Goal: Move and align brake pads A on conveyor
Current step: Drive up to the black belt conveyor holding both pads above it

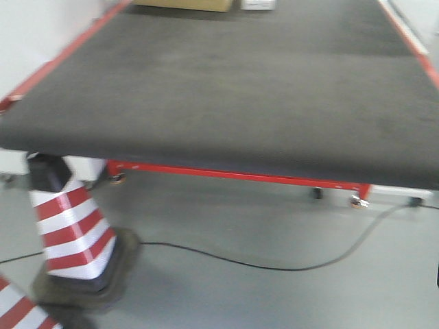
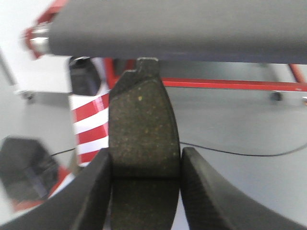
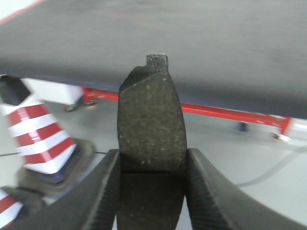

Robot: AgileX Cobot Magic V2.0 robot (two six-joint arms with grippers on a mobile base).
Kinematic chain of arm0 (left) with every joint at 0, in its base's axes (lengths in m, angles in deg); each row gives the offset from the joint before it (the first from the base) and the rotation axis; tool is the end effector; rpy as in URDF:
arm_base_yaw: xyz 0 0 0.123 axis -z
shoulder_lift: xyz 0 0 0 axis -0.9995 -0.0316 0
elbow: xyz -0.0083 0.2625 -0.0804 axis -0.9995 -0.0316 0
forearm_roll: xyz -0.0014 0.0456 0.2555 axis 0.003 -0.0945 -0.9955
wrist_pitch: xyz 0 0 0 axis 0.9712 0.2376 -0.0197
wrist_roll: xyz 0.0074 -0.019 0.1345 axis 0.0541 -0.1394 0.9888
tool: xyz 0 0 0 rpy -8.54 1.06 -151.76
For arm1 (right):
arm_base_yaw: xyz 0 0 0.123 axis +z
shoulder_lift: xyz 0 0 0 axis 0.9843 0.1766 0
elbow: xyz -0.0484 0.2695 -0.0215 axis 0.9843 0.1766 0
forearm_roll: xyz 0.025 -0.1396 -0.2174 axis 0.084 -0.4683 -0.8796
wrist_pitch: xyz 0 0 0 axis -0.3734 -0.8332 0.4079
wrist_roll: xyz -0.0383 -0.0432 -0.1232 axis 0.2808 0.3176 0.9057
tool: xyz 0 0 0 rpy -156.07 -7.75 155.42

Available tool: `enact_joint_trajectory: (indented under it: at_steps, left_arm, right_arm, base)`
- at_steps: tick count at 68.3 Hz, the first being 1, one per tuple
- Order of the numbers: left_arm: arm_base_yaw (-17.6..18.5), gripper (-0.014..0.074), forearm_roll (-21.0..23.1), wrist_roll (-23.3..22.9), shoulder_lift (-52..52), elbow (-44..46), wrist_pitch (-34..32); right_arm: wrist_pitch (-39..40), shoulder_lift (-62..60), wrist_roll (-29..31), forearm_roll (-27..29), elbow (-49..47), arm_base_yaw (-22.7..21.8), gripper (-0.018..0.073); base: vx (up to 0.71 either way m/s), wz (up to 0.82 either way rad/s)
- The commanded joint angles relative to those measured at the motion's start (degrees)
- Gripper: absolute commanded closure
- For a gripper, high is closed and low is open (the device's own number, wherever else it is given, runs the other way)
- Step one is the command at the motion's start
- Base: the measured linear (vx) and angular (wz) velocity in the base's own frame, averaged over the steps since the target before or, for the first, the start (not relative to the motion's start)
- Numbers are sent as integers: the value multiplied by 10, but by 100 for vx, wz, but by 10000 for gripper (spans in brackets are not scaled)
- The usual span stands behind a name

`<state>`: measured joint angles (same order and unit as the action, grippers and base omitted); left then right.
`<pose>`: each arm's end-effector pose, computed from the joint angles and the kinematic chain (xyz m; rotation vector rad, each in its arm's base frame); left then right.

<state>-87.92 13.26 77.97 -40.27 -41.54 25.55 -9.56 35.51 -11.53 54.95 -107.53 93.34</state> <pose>0.1165 -0.0024 0.2538 0.0426 2.0199 0.0011 0.1386 0.0278 0.2816 -0.1144 1.9533 0.1798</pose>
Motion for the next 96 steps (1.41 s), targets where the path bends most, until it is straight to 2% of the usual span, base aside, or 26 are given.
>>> enact_joint_trajectory:
  at_steps: [1,24,60,96]
  left_arm:
    - [3,602,4,-2,-4,16,-51]
    - [3,602,4,-2,-4,16,-51]
    - [3,602,4,-2,-4,16,-51]
    - [3,602,4,-2,-4,16,-51]
  right_arm:
    - [54,4,3,-7,-17,-2,564]
    - [54,4,3,-7,-17,-2,564]
    - [54,4,3,-7,-17,-2,564]
    - [54,4,3,-6,-17,-2,564]
  base:
    - [4,-64]
    - [0,-40]
    - [7,-1]
    - [23,-4]
